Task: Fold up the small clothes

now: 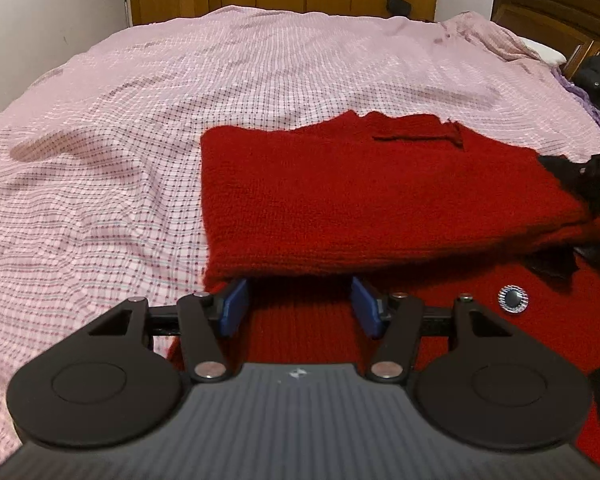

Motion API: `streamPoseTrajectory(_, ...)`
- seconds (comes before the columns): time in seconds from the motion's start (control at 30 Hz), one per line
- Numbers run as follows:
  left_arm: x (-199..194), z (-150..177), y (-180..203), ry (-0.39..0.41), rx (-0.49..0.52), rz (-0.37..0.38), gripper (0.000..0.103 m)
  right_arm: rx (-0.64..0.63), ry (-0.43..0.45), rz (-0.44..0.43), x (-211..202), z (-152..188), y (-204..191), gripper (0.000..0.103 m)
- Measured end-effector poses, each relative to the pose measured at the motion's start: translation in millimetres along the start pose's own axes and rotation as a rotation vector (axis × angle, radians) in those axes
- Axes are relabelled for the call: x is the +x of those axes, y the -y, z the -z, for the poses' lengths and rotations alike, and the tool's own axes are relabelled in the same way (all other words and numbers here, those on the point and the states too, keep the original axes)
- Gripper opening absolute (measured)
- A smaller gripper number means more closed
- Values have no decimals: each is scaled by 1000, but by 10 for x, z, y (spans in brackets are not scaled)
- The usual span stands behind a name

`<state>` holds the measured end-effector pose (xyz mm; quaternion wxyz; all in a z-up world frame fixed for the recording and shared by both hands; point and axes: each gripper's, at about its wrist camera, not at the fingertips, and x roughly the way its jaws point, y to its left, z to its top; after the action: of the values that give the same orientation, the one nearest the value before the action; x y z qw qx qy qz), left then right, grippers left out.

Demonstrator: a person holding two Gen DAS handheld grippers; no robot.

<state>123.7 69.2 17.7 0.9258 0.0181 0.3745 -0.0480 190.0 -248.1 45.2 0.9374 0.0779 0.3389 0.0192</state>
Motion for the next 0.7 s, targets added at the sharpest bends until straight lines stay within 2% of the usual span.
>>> streamPoseTrajectory(0.23, -486, 34, 16, 31, 33, -13, 63, -27, 22, -113, -760, -31, 37, 33)
streamPoseTrajectory(0.33, -688, 73, 39, 39, 44, -5, 63, -59, 40, -151, -1104, -10, -5, 50)
streamPoseTrajectory(0.47, -988, 162, 111, 47, 65, -3, 64, -105, 36, -198, -1515, 69, -111, 51)
streamPoseTrajectory(0.6, -1260, 293, 189, 54, 85, 5, 76, -151, 10, -244, -1807, 253, -208, 51)
streamPoseTrajectory(0.7, -1449, 455, 276, 65, 120, 8, 79, -213, -20, -246, -1945, 484, -303, 51)
